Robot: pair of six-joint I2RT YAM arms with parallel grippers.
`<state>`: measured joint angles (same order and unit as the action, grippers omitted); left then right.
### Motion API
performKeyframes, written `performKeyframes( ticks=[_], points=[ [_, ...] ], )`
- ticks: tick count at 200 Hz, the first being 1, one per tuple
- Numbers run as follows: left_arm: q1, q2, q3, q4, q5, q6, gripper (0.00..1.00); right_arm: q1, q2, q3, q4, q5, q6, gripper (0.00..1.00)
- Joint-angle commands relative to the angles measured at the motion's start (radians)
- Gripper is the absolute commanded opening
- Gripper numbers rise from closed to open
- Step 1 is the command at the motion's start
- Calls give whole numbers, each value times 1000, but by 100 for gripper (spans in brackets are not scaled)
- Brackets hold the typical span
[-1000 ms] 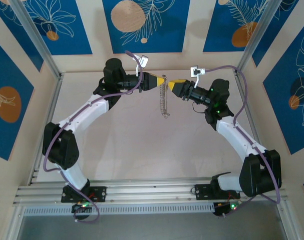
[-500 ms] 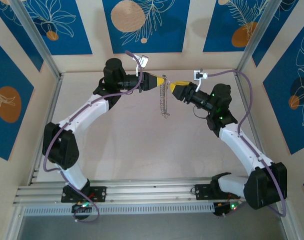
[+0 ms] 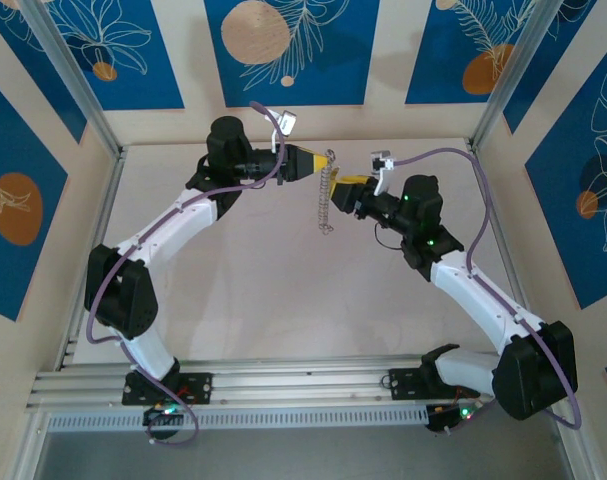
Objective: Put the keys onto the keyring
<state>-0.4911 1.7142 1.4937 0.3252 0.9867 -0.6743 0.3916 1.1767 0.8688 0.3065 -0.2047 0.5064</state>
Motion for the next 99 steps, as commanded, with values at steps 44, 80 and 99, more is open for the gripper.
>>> performKeyframes(
  ticks=[44,80,99],
  points=[
    [-3,-19,48,14,18,12,0,40,-13,1,-6,28,-81,57],
    [-4,-18,54,7,17,15,0,51,-16,-13,-3,41,-92,61],
    [-4,-17,54,6,17,16,0,55,-12,-9,9,50,-90,62]
  ],
)
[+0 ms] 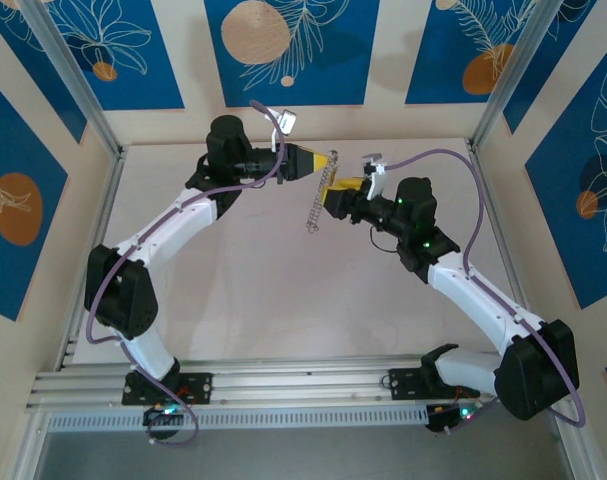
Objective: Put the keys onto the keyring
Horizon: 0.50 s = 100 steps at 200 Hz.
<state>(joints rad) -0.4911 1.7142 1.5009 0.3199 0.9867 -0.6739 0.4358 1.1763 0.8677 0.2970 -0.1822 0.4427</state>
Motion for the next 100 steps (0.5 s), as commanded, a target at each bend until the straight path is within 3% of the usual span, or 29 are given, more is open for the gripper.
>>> performKeyframes(
  ticks=[1,100],
  points=[
    [-4,-17,47,11,18,16,0,10,-11,-8,19,29,-27,62],
    [-5,-17,42,2,13,24,0,32,47,79,34,121,-79,64]
  ],
)
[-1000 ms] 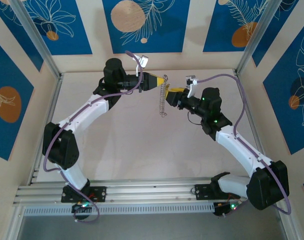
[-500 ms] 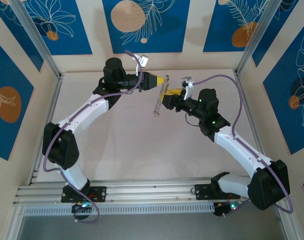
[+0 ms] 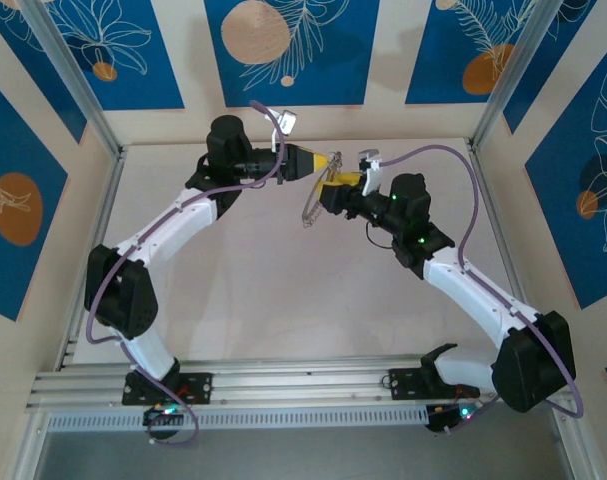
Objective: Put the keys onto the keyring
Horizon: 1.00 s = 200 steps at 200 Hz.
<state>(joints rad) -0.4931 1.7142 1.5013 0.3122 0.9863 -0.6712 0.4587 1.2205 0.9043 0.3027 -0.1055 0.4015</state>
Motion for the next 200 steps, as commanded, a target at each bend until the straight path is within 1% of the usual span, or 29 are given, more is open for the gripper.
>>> performKeyframes(
  ticks=[1,24,41,49,64,86,124,153,200],
  points=[
    [-4,-17,42,10,14,22,0,10,2,42,28,45,-38,64],
    [-4,-17,42,7,9,24,0,9,-6,44,19,49,-51,63],
    [-3,-18,42,3,6,28,0,9,-10,47,5,35,-60,57],
    [-4,-18,41,-1,4,31,0,12,-11,50,-3,20,-64,52],
    [-4,-18,42,-5,0,34,0,14,-12,54,-14,-11,-74,40],
    [-4,-19,43,-12,-4,39,0,25,-11,62,-36,-33,-91,26],
    [-4,-19,45,-19,-14,45,0,32,-19,66,-63,-61,-108,7],
    [-4,-20,49,-20,-24,45,0,32,-21,76,-91,-90,-115,0],
    [-4,-24,48,-19,-35,47,0,43,-17,80,-100,-117,-112,0]
  ],
)
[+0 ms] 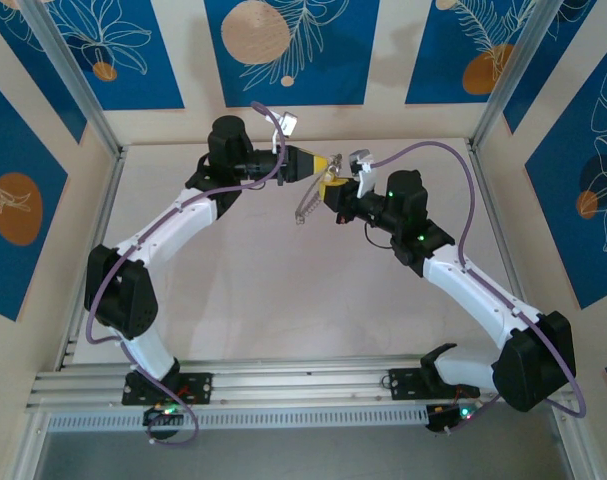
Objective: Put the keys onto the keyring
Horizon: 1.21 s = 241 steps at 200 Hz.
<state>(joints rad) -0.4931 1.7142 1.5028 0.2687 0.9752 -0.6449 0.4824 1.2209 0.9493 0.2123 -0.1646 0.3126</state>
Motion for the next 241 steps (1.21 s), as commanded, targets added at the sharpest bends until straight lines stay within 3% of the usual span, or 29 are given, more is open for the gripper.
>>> performKeyframes(
  ticks=[1,121,152,167,204,241],
  points=[
    [-3,-24,46,23,-24,21,0,20,-17,36,-10,-59,-22,0],
    [-11,-43,19,40,-48,28,0,73,68,109,-46,-34,-36,0],
    [-11,-58,3,38,-72,31,0,59,32,87,-72,-40,-25,31],
    [-11,-70,-9,46,-91,34,0,33,-8,65,-96,-65,-9,40],
    [-11,-91,-51,108,-144,9,0,-88,-155,-23,-80,-167,98,47],
    [-12,-115,-111,224,-206,-51,0,-217,-220,-52,-1,-187,274,49]
  ],
)
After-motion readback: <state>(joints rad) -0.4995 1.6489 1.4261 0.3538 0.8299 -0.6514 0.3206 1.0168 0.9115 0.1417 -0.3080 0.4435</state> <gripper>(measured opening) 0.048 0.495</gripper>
